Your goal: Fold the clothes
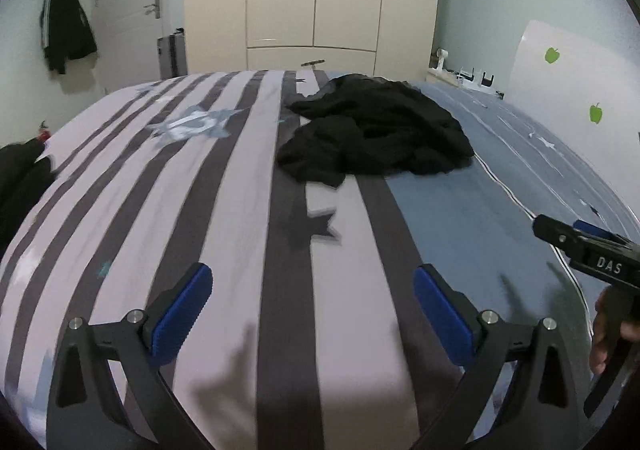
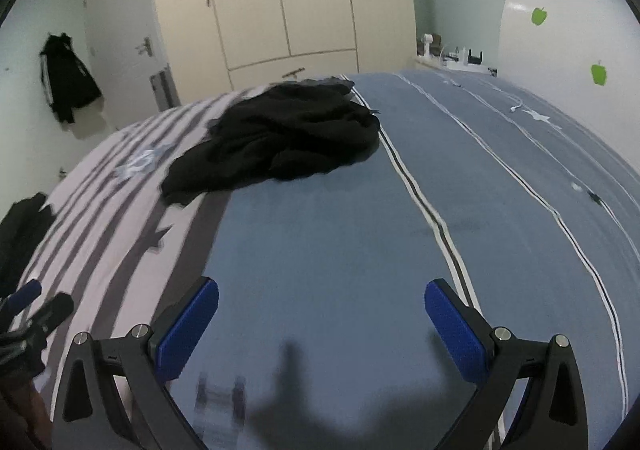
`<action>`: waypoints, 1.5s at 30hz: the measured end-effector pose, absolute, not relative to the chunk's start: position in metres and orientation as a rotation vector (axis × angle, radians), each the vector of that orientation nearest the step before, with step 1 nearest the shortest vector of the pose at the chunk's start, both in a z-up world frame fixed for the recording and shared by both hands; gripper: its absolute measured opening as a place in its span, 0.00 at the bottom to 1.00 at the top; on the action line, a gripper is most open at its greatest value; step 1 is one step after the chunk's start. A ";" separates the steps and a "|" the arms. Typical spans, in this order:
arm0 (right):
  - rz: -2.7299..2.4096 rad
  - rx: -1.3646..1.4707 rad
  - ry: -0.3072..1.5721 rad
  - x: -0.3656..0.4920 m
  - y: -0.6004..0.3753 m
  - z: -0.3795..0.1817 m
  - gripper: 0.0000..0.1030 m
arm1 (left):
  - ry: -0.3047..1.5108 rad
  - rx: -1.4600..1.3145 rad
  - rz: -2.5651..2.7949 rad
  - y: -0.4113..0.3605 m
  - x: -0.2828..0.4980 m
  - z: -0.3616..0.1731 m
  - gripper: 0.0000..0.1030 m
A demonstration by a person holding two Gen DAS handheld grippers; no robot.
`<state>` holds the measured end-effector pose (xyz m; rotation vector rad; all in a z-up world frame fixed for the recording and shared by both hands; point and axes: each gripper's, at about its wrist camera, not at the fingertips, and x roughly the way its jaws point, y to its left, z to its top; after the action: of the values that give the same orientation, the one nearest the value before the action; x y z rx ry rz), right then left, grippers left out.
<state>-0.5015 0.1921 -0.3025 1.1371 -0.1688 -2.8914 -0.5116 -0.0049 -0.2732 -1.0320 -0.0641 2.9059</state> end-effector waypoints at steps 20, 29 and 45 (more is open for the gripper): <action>-2.732 1.424 -0.046 -0.774 0.170 -0.364 0.97 | -0.131 -1.348 2.645 -0.007 -0.733 -0.329 0.24; -2.656 1.292 -0.076 -0.705 0.182 -0.328 0.10 | -0.056 -1.210 2.563 -0.004 -0.617 -0.272 0.11; -2.432 1.574 -0.106 -0.314 0.204 -0.304 0.00 | -0.183 -1.791 2.350 -0.086 -0.179 -0.233 0.15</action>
<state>-0.3139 0.2044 -0.3039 1.5744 -0.1062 -2.4321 -0.1794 -0.0861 -0.2333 -1.7913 -0.1834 2.3500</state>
